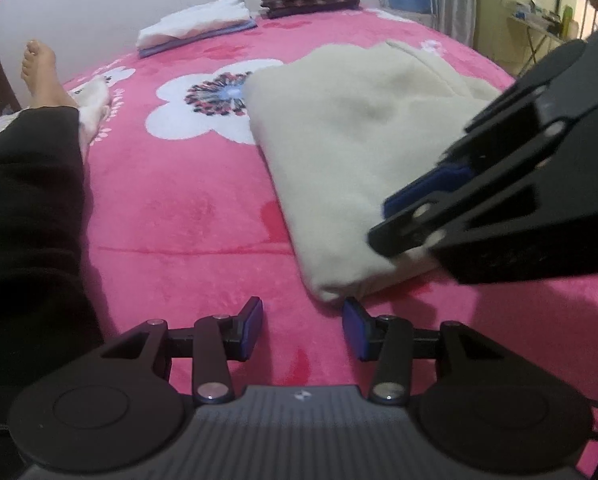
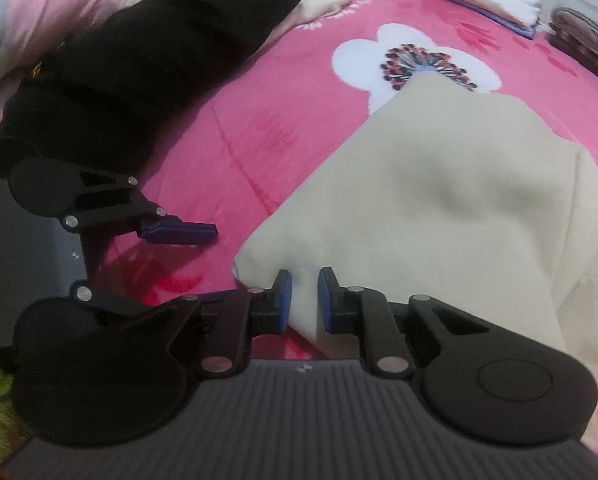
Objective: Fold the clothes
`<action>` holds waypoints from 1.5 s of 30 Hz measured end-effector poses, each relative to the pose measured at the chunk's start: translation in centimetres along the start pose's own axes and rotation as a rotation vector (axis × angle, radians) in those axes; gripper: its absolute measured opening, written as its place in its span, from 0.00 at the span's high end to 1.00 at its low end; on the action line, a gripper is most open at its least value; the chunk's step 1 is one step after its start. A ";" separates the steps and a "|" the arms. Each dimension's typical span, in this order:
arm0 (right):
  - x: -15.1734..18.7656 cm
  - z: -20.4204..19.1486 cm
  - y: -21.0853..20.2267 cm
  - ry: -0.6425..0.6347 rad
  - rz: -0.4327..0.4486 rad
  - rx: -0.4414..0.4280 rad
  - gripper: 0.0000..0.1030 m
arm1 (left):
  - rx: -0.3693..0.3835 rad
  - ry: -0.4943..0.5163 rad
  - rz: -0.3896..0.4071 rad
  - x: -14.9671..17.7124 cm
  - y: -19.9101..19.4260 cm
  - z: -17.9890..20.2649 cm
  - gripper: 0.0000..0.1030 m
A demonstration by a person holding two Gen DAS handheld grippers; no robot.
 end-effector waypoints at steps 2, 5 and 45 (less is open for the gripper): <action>-0.3 0.4 -1.5 0.019 0.018 -0.002 0.87 | 0.023 -0.025 0.038 0.0 -0.9 -0.6 0.55; -1.0 1.6 -4.3 0.055 0.092 0.021 0.87 | 0.048 -0.033 0.072 0.0 -1.6 -0.9 0.56; -2.8 4.3 2.1 0.092 -0.011 0.056 0.87 | 0.168 -0.031 0.081 -1.2 1.1 -0.6 0.51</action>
Point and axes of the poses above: each gripper's, at about its wrist camera, not at the fingertips, and y roughly the way its jaws point, z to its right, x to its underside, the point moved 2 cm from there along y, roughly the way its jaws point, and after that the axes turned 10 degrees about -z, right-handed, at the moved point
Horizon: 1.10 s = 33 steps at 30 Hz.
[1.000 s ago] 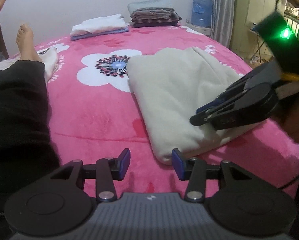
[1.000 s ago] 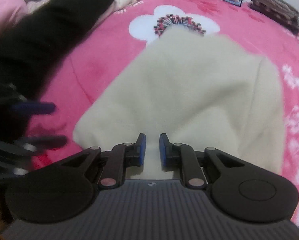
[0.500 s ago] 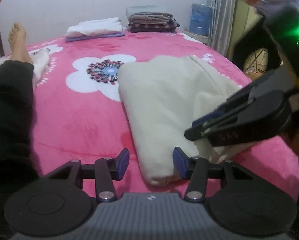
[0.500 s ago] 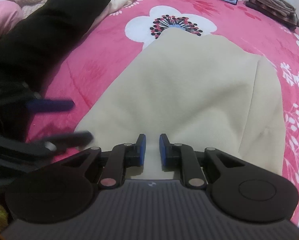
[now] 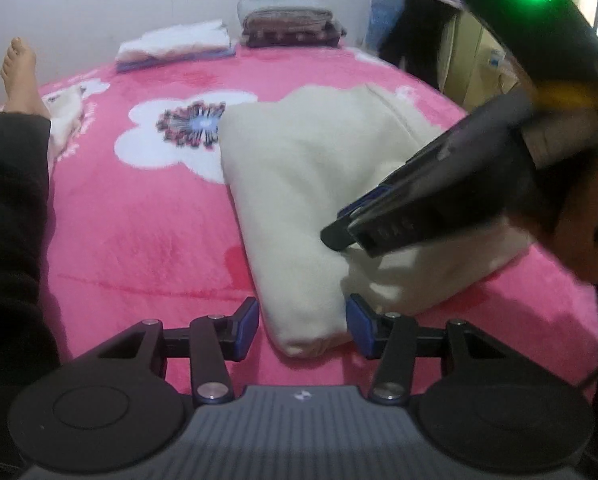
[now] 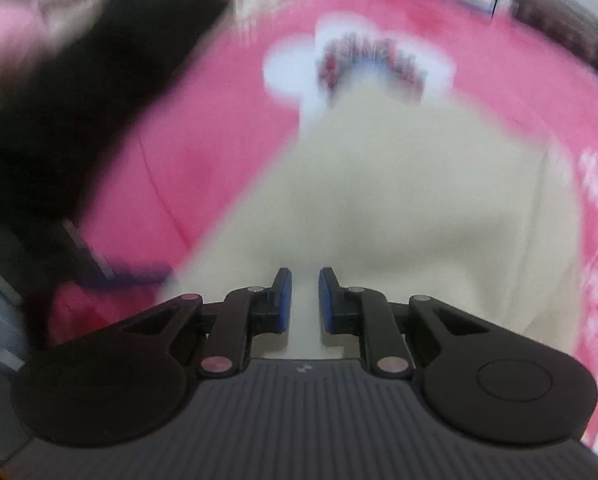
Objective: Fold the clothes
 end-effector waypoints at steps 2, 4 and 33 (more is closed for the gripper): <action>0.2 0.3 0.1 0.021 0.004 -0.012 0.87 | 0.001 0.002 0.005 0.0 -0.1 0.0 0.51; -0.2 0.4 -0.3 0.033 -0.016 -0.014 0.87 | -0.004 0.009 0.009 0.0 -0.1 0.1 0.51; -4.6 0.0 0.8 -0.083 0.047 0.024 0.86 | -0.023 0.037 0.018 0.5 -0.5 0.9 0.51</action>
Point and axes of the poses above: each gripper's, at about its wrist camera, not at the fingertips, and y roughly the way its jaws point, z to its right, x to its underside, the point moved 2 cm from there along y, roughly the way its jaws point, and after that the axes turned 10 degrees about -z, right-handed, at the moved point
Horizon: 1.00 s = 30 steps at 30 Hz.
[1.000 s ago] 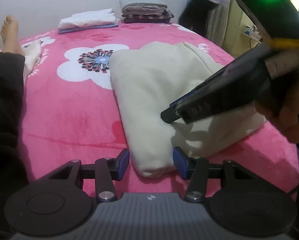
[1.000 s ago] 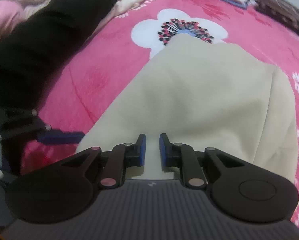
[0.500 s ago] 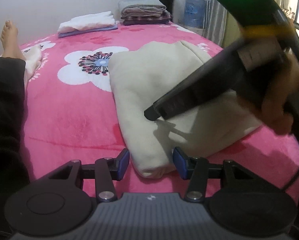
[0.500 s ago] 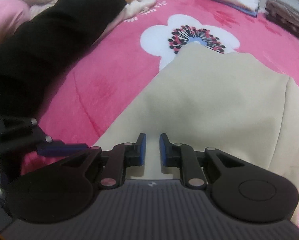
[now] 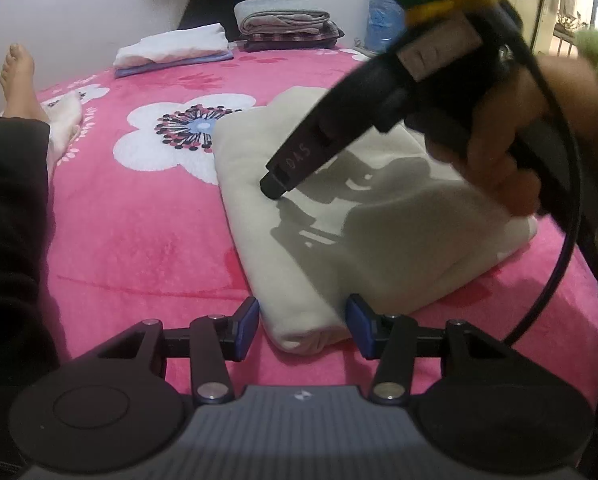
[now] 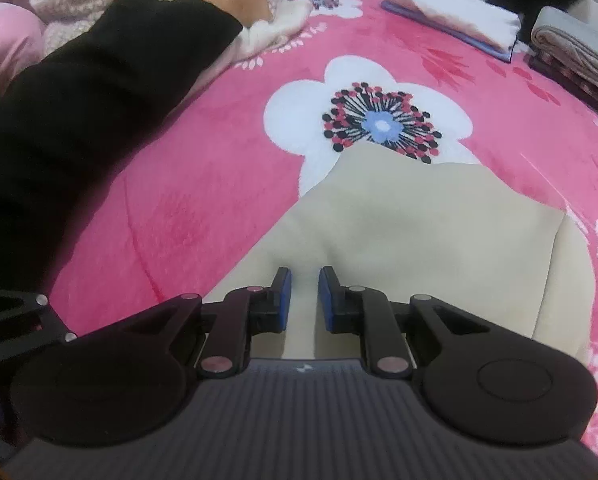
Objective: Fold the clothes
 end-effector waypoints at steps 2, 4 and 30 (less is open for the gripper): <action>-0.6 -0.2 -0.8 -0.024 -0.014 0.010 0.86 | 0.000 0.003 0.001 0.1 -0.1 0.0 0.51; -1.5 -0.1 -1.9 -0.024 0.022 0.024 0.86 | 0.002 0.003 0.000 0.2 -0.1 0.0 0.51; -5.1 4.3 -1.0 0.127 0.110 0.038 0.86 | 0.005 0.006 -0.019 0.0 0.2 0.0 0.51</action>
Point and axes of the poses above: each gripper's, at about its wrist camera, not at the fingertips, and y roughly the way its jaws point, z to its right, x to its underside, the point moved 2 cm from there along y, roughly the way its jaws point, and after that the axes turned 10 degrees about -z, right-handed, at the moved point
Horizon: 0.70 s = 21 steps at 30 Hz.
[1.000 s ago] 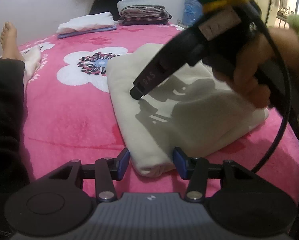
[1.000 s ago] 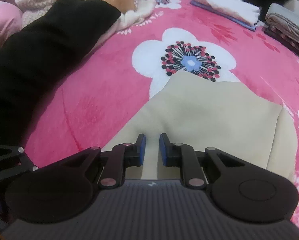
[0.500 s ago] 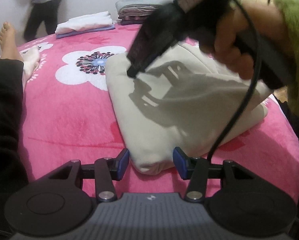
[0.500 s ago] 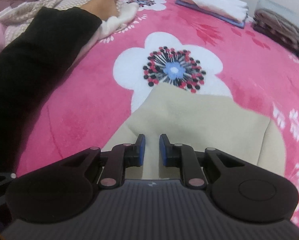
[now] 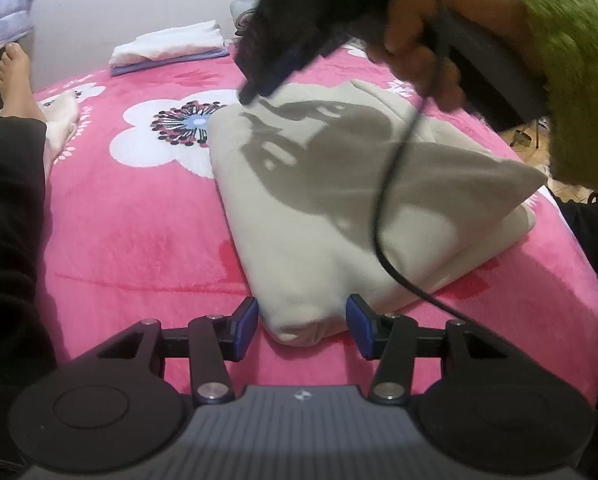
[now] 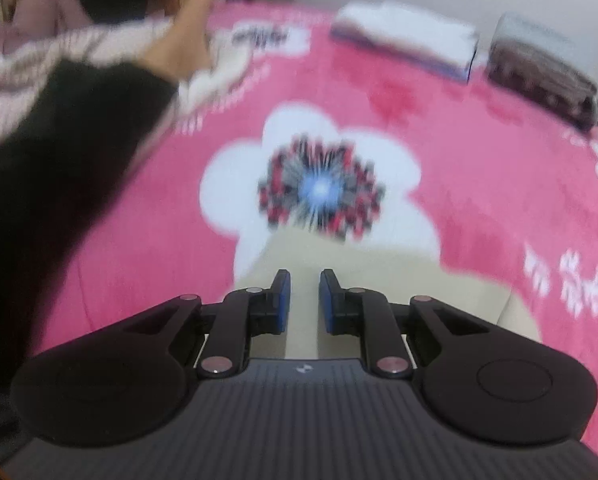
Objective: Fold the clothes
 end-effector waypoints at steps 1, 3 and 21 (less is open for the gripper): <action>-0.5 0.1 0.1 0.013 0.016 -0.006 0.86 | 0.001 0.000 0.000 0.0 0.0 0.0 0.51; -0.6 0.2 2.0 0.019 -0.019 0.009 0.86 | -0.003 0.000 0.001 0.0 0.0 0.0 0.51; 7.7 7.0 -8.1 0.229 0.135 0.110 0.81 | -0.022 -0.069 -0.075 0.6 -0.7 -1.8 0.55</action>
Point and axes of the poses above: each gripper's, at about its wrist camera, not at the fingertips, and y roughly the way its jaws point, z to its right, x to its underside, the point moved 2 cm from there along y, roughly the way its jaws point, and after that the axes turned 10 degrees about -z, right-handed, at the moved point
